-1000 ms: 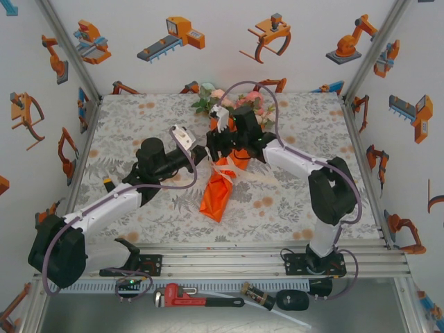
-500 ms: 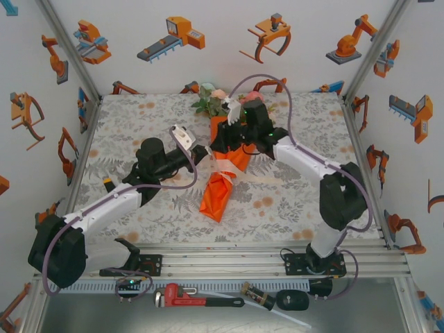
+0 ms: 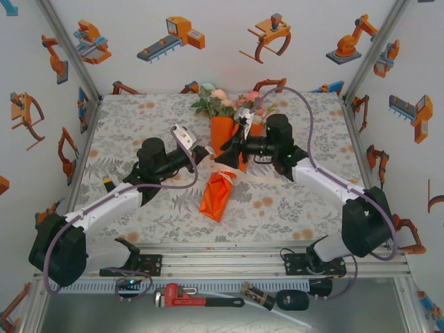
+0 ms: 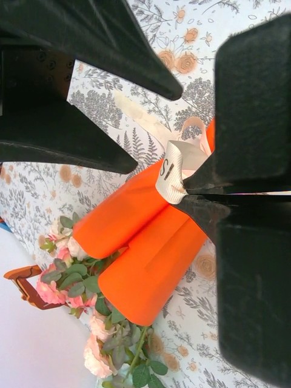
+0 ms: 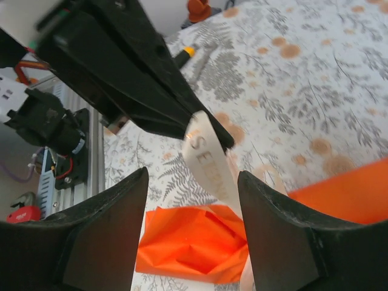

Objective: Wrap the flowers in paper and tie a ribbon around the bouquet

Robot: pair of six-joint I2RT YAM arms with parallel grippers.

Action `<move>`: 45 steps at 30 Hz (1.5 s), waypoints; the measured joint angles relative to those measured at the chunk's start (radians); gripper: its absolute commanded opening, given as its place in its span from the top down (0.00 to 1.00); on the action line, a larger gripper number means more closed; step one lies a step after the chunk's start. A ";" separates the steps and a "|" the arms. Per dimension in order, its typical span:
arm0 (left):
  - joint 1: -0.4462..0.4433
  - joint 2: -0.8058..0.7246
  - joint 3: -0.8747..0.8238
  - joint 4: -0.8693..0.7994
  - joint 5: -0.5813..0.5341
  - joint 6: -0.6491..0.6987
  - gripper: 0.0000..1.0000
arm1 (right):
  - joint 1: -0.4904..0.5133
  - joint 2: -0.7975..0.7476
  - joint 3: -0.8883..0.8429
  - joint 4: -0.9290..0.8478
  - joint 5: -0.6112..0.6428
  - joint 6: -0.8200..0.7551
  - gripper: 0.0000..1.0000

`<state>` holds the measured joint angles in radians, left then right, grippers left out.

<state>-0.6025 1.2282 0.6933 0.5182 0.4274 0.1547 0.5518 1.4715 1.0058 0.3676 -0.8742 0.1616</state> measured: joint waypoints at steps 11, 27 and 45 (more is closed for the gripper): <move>0.000 0.000 0.000 -0.014 0.000 0.000 1.00 | 0.018 0.103 0.081 0.066 -0.039 0.006 0.73; 0.000 0.000 0.000 -0.015 -0.010 -0.001 0.65 | 0.018 0.106 0.102 0.014 -0.020 -0.010 1.00; 0.182 0.081 0.107 -0.175 -0.152 -0.350 0.69 | 0.013 0.010 0.062 -0.114 0.095 -0.092 1.00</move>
<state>-0.4206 1.3094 0.8005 0.3435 0.2756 -0.1951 0.5652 1.4815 1.0679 0.2531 -0.7792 0.0696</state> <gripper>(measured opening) 0.295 0.003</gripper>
